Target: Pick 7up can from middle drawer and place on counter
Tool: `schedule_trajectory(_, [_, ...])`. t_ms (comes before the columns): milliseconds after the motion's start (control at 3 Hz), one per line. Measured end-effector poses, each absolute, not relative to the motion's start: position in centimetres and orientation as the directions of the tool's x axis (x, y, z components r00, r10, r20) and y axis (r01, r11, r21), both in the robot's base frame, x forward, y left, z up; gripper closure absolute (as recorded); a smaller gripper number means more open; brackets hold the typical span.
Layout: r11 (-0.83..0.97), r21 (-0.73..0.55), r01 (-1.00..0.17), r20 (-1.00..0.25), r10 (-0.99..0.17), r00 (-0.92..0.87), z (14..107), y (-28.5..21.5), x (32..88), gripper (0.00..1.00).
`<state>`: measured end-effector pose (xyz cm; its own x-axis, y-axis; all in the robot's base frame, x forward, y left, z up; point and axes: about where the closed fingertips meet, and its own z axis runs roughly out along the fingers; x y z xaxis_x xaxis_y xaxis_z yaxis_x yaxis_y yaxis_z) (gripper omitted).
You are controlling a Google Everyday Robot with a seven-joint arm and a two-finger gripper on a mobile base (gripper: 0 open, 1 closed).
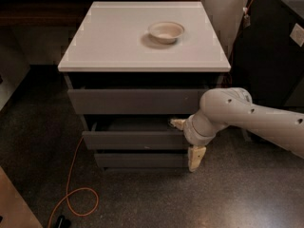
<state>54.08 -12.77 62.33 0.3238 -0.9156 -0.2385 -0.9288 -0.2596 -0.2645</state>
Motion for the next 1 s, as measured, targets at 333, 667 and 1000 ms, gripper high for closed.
schedule_trajectory(333, [-0.257, -0.264, -0.930, -0.276, -0.904, 0.328, 58.9, -10.9, 55.3, 0.00])
schedule_trajectory(667, [-0.230, -0.289, -0.929, -0.297, -0.901, 0.315, 55.0, -9.1, 57.4, 0.00])
schedule_trajectory(1000, [-0.202, -0.301, -0.932, -0.307, -0.905, 0.296, 53.0, -8.5, 58.6, 0.00])
